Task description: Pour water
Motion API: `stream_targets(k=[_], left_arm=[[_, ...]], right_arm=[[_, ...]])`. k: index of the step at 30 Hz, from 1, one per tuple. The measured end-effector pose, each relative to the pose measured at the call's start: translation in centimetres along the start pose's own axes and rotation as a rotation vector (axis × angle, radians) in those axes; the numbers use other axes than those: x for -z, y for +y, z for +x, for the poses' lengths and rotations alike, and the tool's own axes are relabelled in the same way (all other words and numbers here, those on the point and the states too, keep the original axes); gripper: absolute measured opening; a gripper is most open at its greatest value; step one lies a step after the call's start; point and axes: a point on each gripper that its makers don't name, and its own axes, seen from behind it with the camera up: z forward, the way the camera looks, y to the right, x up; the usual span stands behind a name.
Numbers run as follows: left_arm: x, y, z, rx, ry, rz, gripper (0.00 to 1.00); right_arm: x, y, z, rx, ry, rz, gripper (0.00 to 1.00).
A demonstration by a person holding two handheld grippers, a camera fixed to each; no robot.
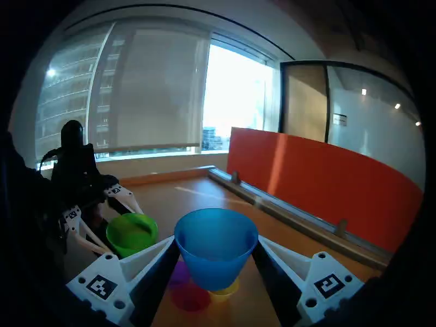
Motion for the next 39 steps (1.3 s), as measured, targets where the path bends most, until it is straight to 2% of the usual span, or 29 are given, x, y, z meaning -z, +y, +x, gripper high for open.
stream_targets(k=[17, 39], left_arm=[[0.8, -1.6, 1.1, 0.006, 0.014, 0.042, 0.83], [2.7, -3.6, 1.0, 0.001, 0.000, 0.096, 0.83]], right_arm=[[0.7, 0.6, -1.1, 0.002, -0.024, -0.028, 0.90], [2.3, 1.7, -2.9, -0.004, -0.038, -0.065, 0.90]])
